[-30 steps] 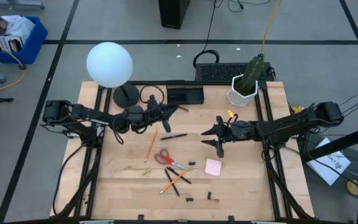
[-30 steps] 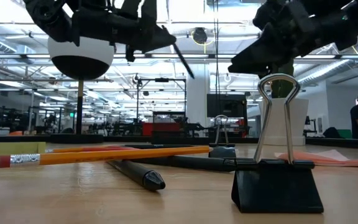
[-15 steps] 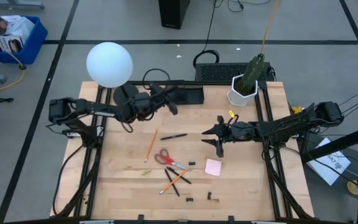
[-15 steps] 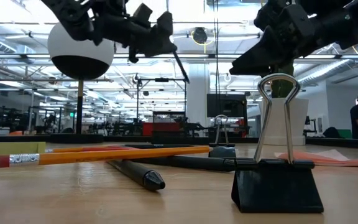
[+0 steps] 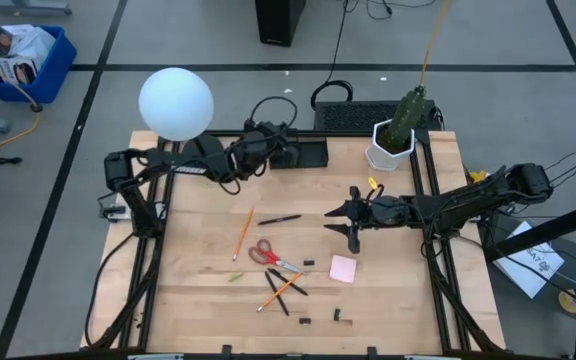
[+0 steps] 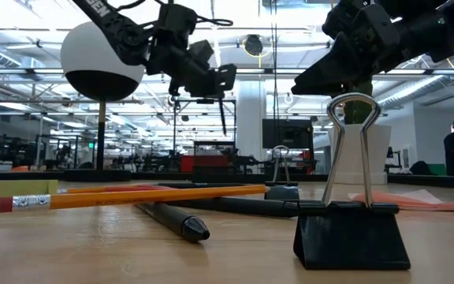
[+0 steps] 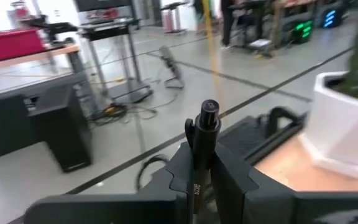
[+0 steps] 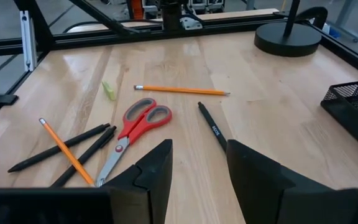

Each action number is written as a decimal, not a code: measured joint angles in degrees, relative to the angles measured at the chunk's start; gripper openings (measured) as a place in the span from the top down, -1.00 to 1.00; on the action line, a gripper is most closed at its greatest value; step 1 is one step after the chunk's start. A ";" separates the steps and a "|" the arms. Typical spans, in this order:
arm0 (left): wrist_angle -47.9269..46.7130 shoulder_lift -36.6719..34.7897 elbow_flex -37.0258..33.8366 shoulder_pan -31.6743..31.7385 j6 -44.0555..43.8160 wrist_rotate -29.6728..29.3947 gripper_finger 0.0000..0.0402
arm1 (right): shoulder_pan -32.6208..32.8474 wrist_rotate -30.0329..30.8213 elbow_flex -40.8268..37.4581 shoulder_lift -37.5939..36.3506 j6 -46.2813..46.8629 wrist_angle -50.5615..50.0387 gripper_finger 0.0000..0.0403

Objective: Pick and place office supplies into organizer
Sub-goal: Put the black pen into the desk organizer, then put the binder clip into the desk organizer

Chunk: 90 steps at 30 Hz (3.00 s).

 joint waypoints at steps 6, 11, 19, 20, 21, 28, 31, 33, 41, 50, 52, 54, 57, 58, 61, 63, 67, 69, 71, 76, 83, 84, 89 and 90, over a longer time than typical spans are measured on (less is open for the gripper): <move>-1.72 0.35 0.18 1.58 0.01 -1.14 0.83 | 0.00 0.01 0.00 0.00 -0.01 0.00 0.29; -2.15 0.34 0.16 3.77 -1.70 0.59 0.79 | 0.00 0.00 0.00 0.00 0.63 0.02 0.29; -5.64 0.36 0.16 6.96 -7.72 8.07 0.78 | 0.00 0.00 0.00 0.00 0.63 0.02 0.29; -6.01 0.36 0.16 6.98 -7.92 8.08 0.80 | 0.00 0.00 0.00 0.00 0.63 0.02 0.29; -6.16 0.36 0.16 6.97 -7.98 8.10 0.80 | 0.00 0.00 0.00 0.00 0.61 0.02 0.29; -6.03 0.36 0.16 6.96 -8.08 9.59 0.63 | 0.00 0.00 0.00 0.00 0.49 0.02 0.29; -6.05 0.36 0.16 6.96 -8.16 9.61 0.58 | 0.00 0.00 0.00 0.00 0.44 0.04 0.29; -6.15 0.36 0.14 6.96 -8.16 9.61 0.58 | 0.00 0.00 0.00 0.00 0.44 0.04 0.29; -8.16 0.36 0.14 6.50 -9.93 9.85 0.57 | 0.00 0.00 0.00 0.00 0.44 0.04 0.29; -11.40 0.34 0.09 2.14 -8.54 16.15 0.56 | 0.00 -0.14 0.00 0.00 0.64 -1.30 0.29; -11.38 0.34 0.09 0.75 -7.83 15.67 0.56 | 0.00 -0.38 0.00 0.02 -0.30 -1.87 0.29; -11.19 0.34 0.09 -0.64 -7.52 15.64 0.56 | 0.00 -0.45 0.00 0.02 -0.50 -2.85 0.29; -12.64 0.27 0.09 -2.58 -8.93 15.84 0.56 | 0.00 -2.05 0.00 0.81 -0.26 -4.41 0.29; -14.27 0.27 0.09 -3.15 -9.52 15.69 0.56 | 0.03 -2.09 0.00 1.37 -0.24 -4.44 0.29; -20.86 0.27 0.09 -4.57 -10.80 15.29 0.56 | 0.41 -1.90 0.00 3.93 -0.10 -2.61 0.29; -24.57 0.27 0.09 -5.73 -12.15 15.30 0.56 | 0.78 -1.97 0.00 5.77 -0.18 -1.68 0.29; -28.40 -0.44 0.07 -9.17 -13.98 15.62 0.56 | 2.55 -4.57 0.02 9.95 -0.21 0.42 0.29; -28.61 -0.87 0.08 -11.25 -13.95 15.53 0.56 | 3.82 -5.01 0.00 12.30 -0.28 2.40 0.29; -30.01 -1.86 0.06 -13.30 -13.93 15.56 0.56 | 5.50 -5.01 -0.02 14.11 -1.75 4.29 0.29; -30.65 -5.92 0.05 -18.32 -12.27 13.72 0.56 | 9.38 -4.92 -0.03 19.93 -5.84 15.03 0.29; -31.44 -11.55 0.13 -23.26 -10.71 7.72 0.56 | 10.86 -1.48 0.00 25.01 -7.28 21.37 0.29; -32.55 -12.31 0.14 -23.79 -10.14 6.60 0.56 | 10.88 -1.46 0.01 25.99 -7.29 23.11 0.29; -34.81 -14.27 0.09 -25.15 -9.22 2.15 0.56 | 10.88 -1.50 0.04 30.49 -7.29 29.11 0.29; -34.56 -14.29 0.09 -25.19 -9.23 1.70 0.56 | 10.86 -1.49 0.04 31.11 -7.06 29.66 0.29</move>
